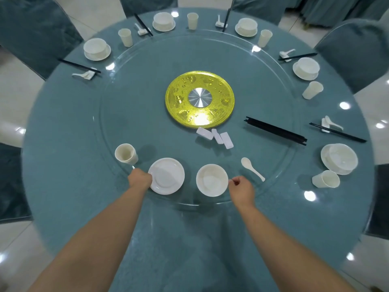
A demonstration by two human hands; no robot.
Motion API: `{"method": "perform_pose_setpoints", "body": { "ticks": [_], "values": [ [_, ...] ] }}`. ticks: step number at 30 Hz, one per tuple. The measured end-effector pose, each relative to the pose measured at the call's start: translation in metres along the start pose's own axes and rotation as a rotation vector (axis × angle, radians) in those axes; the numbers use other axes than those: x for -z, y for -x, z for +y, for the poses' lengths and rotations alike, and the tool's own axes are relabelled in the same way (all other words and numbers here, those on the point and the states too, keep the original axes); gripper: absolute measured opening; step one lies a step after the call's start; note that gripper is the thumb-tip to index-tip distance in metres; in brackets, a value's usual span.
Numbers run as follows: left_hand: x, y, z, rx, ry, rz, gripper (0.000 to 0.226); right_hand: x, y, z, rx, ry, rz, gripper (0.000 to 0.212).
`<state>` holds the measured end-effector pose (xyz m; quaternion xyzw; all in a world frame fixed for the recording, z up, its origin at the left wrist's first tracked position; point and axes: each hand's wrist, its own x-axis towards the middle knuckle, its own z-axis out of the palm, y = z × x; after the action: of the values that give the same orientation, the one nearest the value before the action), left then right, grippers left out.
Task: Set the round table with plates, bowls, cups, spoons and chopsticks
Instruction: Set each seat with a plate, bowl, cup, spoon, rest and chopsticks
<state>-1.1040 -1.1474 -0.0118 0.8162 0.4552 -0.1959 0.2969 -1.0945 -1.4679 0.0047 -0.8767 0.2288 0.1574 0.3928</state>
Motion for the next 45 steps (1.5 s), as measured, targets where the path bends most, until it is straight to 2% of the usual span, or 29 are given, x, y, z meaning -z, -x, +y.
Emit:
{"method": "perform_pose_setpoints", "body": {
  "ticks": [9, 17, 23, 30, 35, 45],
  "values": [
    [0.009, 0.007, -0.007, -0.102, -0.008, 0.082, 0.019, 0.006, 0.013, 0.003, -0.009, 0.005, 0.011, 0.017],
    [0.006, 0.014, -0.014, -0.156, -0.064, 0.090, 0.017, 0.011, 0.020, 0.009, -0.030, 0.050, 0.025, 0.018],
    [0.003, 0.018, -0.018, -0.136, -0.069, 0.069, 0.016, 0.013, 0.022, 0.010, -0.034, 0.063, 0.032, 0.025],
    [0.004, 0.016, -0.015, -0.139, -0.180, 0.045, 0.020, 0.011, 0.024, 0.010, -0.038, 0.102, 0.039, 0.033],
    [0.004, 0.015, -0.014, -0.161, -0.291, 0.044, 0.023, 0.009, 0.027, 0.008, -0.044, 0.116, 0.022, 0.025],
    [0.006, 0.009, -0.011, -0.053, -0.184, 0.033, 0.025, 0.008, 0.023, 0.011, -0.036, 0.142, 0.044, 0.034]
  ]
}}
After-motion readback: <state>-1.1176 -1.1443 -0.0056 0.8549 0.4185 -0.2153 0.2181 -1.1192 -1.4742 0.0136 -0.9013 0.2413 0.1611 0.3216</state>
